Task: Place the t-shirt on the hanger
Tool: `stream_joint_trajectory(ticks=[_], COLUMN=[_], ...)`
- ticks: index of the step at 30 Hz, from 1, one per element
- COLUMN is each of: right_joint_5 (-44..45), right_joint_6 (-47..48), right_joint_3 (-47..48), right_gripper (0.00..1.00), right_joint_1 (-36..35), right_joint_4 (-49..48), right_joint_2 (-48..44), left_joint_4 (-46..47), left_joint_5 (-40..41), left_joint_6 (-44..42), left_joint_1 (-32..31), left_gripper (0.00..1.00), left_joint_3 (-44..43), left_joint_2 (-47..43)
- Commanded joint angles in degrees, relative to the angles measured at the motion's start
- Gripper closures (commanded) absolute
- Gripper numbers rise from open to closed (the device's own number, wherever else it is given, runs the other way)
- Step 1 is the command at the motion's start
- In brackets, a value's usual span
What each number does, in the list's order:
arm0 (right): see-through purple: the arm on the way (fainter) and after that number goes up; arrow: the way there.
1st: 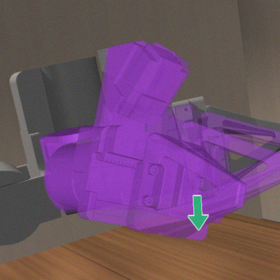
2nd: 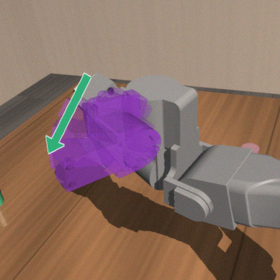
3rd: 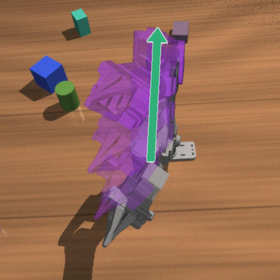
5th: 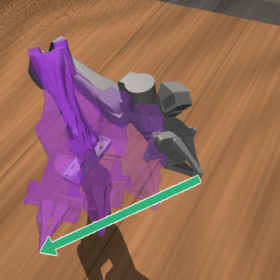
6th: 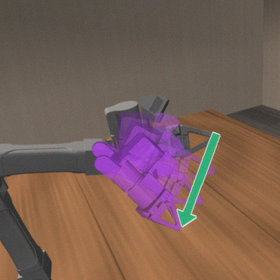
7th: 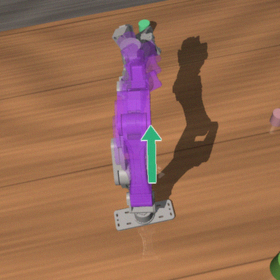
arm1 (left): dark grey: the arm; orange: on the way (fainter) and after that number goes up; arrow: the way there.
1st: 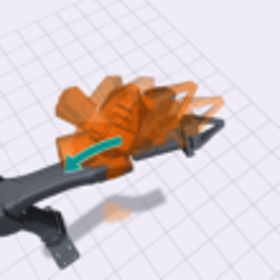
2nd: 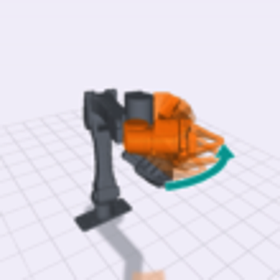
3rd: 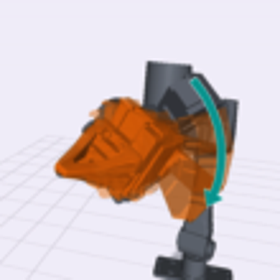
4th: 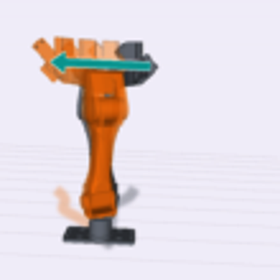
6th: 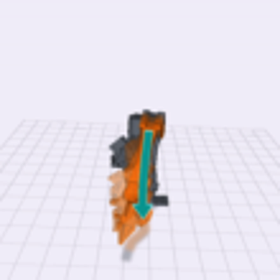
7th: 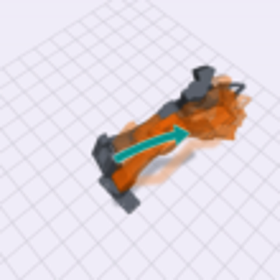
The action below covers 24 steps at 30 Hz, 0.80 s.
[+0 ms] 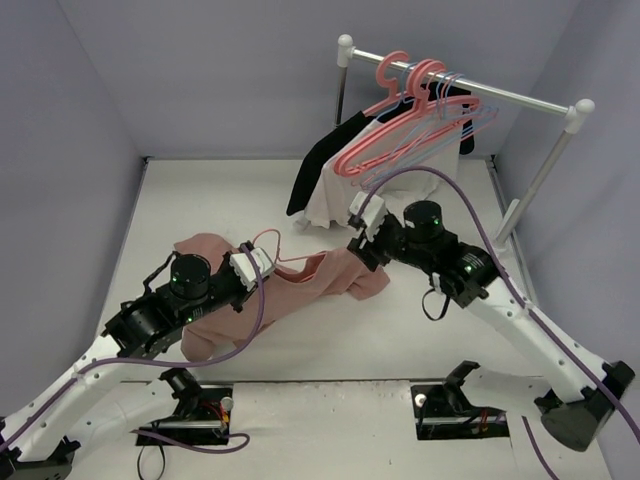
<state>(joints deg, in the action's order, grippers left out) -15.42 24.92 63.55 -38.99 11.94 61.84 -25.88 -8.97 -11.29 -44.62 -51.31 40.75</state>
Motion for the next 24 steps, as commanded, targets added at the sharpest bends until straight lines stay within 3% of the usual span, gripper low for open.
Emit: stream_joint_trajectory(ticks=[1, 7, 12, 14, 16, 18, 22, 24], right_joint_5=[-11.40, -14.65, -17.96, -20.24, -23.16, -24.80, -26.57, -27.13], right_joint_6=[7.42, 9.24, 9.99, 10.18, 10.69, 11.03, 10.62, 10.35], right_joint_3=[0.17, -0.60, 0.06, 0.46, 0.79, 0.87, 0.96, 1.08], right_gripper=[0.48, 0.49, 0.55, 0.64, 0.86, 1.00, 0.99, 0.94], right_joint_1=[1.11, 1.18, 1.20, 1.20, 1.20, 1.19, 1.11, 1.11], right_joint_4=[-0.43, -0.43, -0.43, -0.43, -0.42, -0.43, -0.43, -0.43], right_joint_2=[5.76, 9.64, 11.18, 11.58, 11.53, 11.10, 10.76, 10.69], left_joint_4=[3.86, 1.06, 0.38, 0.13, 0.03, -0.13, -0.13, -0.08], left_joint_5=[-2.69, -4.20, -6.80, -7.14, -7.55, -7.74, -8.53, -9.00], left_joint_6=[-0.39, -2.39, -2.37, -2.68, -2.88, -3.49, -4.19, -4.56], left_joint_1=[0.14, 0.08, 0.13, 0.12, 0.07, 0.07, 0.15, 0.11], left_gripper=[1.00, 1.00, 1.00, 1.00, 1.00, 1.00, 1.00, 1.00], left_joint_3=[-4.63, -6.77, -6.81, -7.05, -7.25, -7.69, -8.48, -8.88], left_joint_2=[-0.15, 0.22, 0.43, 0.93, 1.55, 2.08, 3.30, 3.87])
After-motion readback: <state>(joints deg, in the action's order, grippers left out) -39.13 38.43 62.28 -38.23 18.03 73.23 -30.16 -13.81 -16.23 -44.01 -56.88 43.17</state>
